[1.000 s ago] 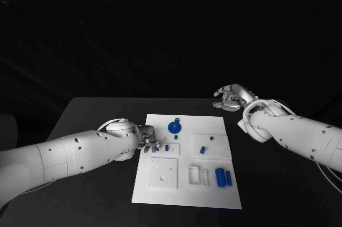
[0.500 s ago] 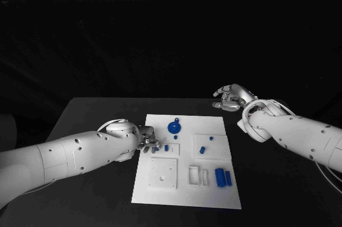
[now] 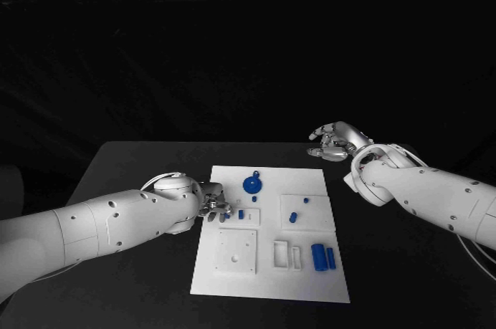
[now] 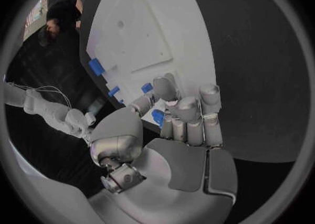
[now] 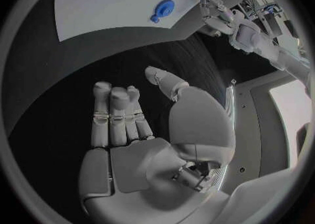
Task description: Assemble the parts on the task board
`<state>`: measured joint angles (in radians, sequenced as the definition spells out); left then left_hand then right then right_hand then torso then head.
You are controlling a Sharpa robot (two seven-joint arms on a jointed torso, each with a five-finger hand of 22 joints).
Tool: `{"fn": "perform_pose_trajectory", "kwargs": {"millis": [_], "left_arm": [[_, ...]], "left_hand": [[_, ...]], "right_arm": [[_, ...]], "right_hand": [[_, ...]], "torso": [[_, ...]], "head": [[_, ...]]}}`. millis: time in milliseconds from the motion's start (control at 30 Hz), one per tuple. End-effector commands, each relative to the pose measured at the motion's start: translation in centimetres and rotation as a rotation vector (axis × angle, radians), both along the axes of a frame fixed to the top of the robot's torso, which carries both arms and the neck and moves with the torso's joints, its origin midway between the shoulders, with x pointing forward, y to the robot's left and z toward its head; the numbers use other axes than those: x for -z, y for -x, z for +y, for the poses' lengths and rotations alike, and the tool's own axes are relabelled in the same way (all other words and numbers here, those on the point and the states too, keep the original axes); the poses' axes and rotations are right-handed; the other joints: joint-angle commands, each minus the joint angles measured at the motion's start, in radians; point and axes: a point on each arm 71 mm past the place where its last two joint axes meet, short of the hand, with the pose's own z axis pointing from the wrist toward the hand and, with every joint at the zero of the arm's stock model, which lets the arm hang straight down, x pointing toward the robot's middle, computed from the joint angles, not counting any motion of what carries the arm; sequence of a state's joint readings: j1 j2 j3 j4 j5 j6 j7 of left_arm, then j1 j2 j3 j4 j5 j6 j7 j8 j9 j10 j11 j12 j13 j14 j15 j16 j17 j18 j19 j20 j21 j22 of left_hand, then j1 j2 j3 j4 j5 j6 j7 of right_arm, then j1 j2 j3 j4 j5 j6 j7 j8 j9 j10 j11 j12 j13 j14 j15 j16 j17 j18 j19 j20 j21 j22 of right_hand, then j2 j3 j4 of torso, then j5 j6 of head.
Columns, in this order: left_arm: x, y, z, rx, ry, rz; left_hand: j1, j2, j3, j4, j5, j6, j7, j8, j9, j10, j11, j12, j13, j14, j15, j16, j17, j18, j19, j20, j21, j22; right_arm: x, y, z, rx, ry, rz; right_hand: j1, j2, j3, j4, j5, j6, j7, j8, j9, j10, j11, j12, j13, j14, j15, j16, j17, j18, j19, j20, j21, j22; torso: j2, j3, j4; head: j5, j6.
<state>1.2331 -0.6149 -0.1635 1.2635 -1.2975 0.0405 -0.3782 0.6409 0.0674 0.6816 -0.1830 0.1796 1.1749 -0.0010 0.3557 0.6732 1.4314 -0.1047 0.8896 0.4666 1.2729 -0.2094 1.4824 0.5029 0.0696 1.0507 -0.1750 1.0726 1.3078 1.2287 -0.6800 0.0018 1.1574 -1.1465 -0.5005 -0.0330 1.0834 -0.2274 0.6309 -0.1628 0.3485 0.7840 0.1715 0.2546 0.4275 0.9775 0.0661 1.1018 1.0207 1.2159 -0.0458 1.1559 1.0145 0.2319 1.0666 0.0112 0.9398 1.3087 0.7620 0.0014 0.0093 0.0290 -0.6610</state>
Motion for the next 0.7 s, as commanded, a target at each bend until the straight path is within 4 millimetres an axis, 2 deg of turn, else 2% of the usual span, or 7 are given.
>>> {"fn": "perform_pose_trajectory", "kwargs": {"millis": [33,333,433,700], "left_arm": [[0.87,0.32,0.26,-0.004,-0.037,0.043],[0.91,0.16,0.45,-0.014,-0.043,0.042],[0.89,0.1,0.48,-0.019,-0.044,0.037],[0.85,-0.11,0.85,-0.035,-0.042,0.025]], "left_hand": [[-0.003,-0.02,0.0,0.017,-0.079,0.046,-0.001,0.0,0.001,-0.019,-0.005,0.006,-0.003,-0.002,-0.003,0.002,0.001,0.018,0.002,-0.099,0.003,0.014],[-0.01,-0.077,-0.005,0.048,-0.115,0.043,0.0,0.0,0.001,-0.02,-0.005,0.006,-0.009,-0.002,-0.003,-0.002,0.001,0.021,0.0,-0.099,0.004,0.013],[-0.015,-0.105,-0.011,0.058,-0.124,0.043,0.0,0.0,0.001,-0.019,-0.005,0.007,-0.01,-0.002,-0.004,-0.002,0.001,0.022,0.0,-0.1,0.004,0.012],[-0.02,-0.123,-0.015,0.069,-0.127,0.041,0.0,0.0,0.001,-0.02,-0.005,0.007,-0.012,-0.002,-0.004,-0.003,0.002,0.023,-0.001,-0.1,0.003,0.012]], "right_arm": [[0.05,0.01,0.13,-0.012,0.004,0.003],[0.05,0.0,0.17,-0.012,0.003,0.003],[0.05,0.0,0.18,-0.013,0.003,0.003],[0.06,0.0,0.15,-0.012,0.003,0.003]], "right_hand": [[-0.001,0.005,-0.003,-0.001,0.006,0.0,0.006,0.005,-0.001,-0.003,-0.003,0.005,-0.002,0.0,-0.002,0.006,-0.001,0.03,0.004,-0.004,-0.003,0.018],[-0.004,0.004,-0.005,0.0,0.007,0.0,0.006,0.005,-0.002,-0.003,-0.003,0.005,-0.003,0.0,-0.001,0.006,-0.002,0.03,0.004,-0.003,-0.003,0.018],[-0.005,0.004,-0.005,0.0,0.007,0.0,0.006,0.005,-0.002,-0.003,-0.002,0.005,-0.003,0.0,-0.001,0.006,-0.002,0.03,0.004,-0.003,-0.003,0.018],[-0.005,0.004,-0.005,0.0,0.008,0.0,0.006,0.005,-0.002,-0.003,-0.003,0.006,-0.003,0.0,-0.001,0.006,-0.002,0.03,0.004,-0.003,-0.003,0.018]], "torso": [[0.0,0.0001,0.0004],[0.0,-0.0003,0.0003],[0.0,-0.0004,0.0004],[0.0,0.0001,0.0005]], "head": [[0.0,-0.001],[-0.001,-0.002],[-0.001,-0.001],[-0.001,-0.001]]}}
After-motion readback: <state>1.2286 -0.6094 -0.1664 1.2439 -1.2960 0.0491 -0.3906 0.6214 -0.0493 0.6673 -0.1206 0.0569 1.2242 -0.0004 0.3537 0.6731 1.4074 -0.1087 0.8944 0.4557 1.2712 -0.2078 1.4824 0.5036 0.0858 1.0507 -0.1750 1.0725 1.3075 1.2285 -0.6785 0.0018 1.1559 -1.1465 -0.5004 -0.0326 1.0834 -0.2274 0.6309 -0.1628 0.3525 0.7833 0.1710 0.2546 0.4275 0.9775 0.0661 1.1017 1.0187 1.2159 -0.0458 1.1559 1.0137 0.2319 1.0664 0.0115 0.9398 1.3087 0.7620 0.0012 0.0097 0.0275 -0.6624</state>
